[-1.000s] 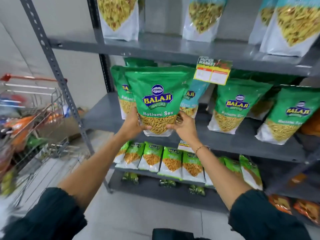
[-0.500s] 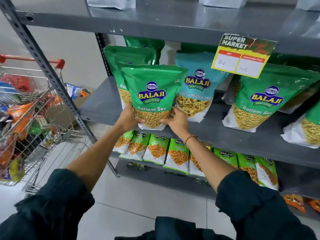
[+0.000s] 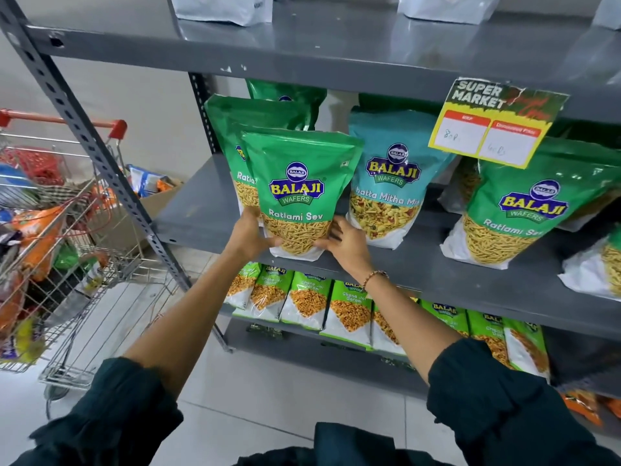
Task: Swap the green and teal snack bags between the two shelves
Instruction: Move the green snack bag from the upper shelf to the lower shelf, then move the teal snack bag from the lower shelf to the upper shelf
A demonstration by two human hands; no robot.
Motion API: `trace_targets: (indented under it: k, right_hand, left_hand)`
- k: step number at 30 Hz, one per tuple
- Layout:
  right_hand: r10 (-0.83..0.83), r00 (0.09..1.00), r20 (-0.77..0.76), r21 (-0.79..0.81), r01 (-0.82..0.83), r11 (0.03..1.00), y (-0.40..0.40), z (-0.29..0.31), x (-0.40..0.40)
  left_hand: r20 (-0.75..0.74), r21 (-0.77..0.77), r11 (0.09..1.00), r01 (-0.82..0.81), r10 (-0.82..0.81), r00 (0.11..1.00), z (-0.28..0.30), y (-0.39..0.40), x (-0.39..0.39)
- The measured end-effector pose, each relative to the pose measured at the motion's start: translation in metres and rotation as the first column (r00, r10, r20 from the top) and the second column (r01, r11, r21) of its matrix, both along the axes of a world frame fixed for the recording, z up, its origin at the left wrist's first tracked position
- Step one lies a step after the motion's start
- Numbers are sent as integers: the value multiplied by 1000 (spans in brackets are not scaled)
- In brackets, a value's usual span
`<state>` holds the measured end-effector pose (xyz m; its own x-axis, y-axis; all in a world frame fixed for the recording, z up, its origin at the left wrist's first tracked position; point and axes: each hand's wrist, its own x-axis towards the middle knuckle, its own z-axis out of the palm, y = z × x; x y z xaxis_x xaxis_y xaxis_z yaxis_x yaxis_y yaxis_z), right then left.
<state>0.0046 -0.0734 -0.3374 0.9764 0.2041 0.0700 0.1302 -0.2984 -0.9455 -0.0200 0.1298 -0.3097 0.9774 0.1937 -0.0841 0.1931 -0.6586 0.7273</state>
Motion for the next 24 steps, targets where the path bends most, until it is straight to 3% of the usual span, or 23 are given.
trace_targets:
  k: [3,6,9,13,15,18,21,24]
  right_hand:
    - [-12,1000,-19,5,12,1000,-15,-5,-3]
    - [-145,988,44,-81,148,986,-40,-9,-7]
    - [-374,912,167,-22,383,924,-71,-9,-12]
    - [-568,784,252,17,583,812,-113,-18,-8]
    - [-538,812,226,-80,566,821,-128,-26,0]
    - [-426,895,132,-225,445,867,-137,-27,17]
    - [-323,945,47,-191,326,926,-136,-18,31]
    - [-271,963,3,-130,269,954,-133,-13,40]
  left_hand:
    - [-117,231,973,3,25,993,-2,-10,-15]
    - [-188,138,956,258,-230,955,4,-42,-34]
    - [-74,-25,903,430,-430,900,14,-91,-36]
    - [124,-86,891,447,-435,892,14,-143,-14]
    - [159,-101,898,429,-411,898,10,-160,1]
    - [80,-208,938,277,-266,961,4,-177,27]
    - [-28,-284,952,117,-130,991,-5,-179,51]
    - [-67,-283,956,80,-103,992,-20,-174,58]
